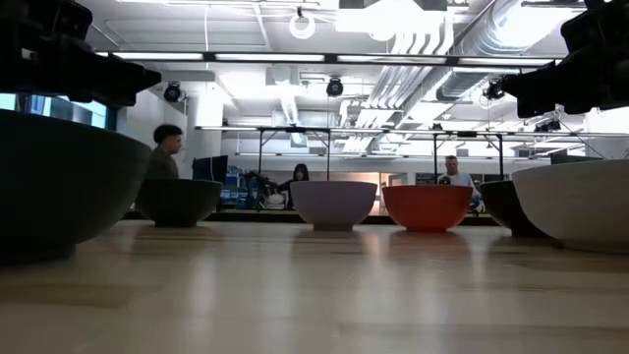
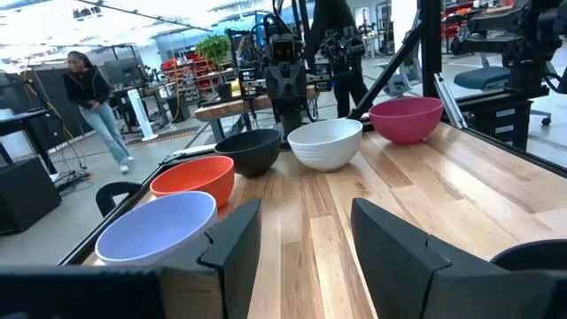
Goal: Nest bowls inside each other
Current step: Stack the orange bowl on top of the purple bowl
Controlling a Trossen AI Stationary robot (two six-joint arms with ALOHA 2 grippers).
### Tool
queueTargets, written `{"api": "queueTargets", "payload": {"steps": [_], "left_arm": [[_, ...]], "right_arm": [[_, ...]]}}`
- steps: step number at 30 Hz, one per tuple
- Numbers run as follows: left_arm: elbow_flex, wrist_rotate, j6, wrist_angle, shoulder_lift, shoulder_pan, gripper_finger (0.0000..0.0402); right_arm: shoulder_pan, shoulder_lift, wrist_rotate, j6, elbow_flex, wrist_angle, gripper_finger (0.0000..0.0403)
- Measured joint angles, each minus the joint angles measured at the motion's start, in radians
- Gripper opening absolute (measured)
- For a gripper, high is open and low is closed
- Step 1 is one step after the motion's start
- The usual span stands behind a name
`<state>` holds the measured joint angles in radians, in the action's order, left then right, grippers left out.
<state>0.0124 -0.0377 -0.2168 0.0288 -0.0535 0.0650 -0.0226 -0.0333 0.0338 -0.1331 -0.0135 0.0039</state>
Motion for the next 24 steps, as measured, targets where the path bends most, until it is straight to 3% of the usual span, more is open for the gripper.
{"api": "queueTargets", "payload": {"steps": [12,16,24], "left_arm": [[0.0,0.0,-0.048,0.084,0.0,0.0,0.0163],[0.0,0.0,-0.038,0.085,0.0,0.0,0.0163],[0.0,-0.001,0.015,0.166,0.0,0.0,0.0163]], "right_arm": [[0.0,0.0,0.0,-0.026,0.0,0.001,0.003],[0.0,0.0,0.0,0.043,0.002,0.012,0.003],[0.001,0.0,-0.003,0.091,0.002,0.145,0.003]]}}
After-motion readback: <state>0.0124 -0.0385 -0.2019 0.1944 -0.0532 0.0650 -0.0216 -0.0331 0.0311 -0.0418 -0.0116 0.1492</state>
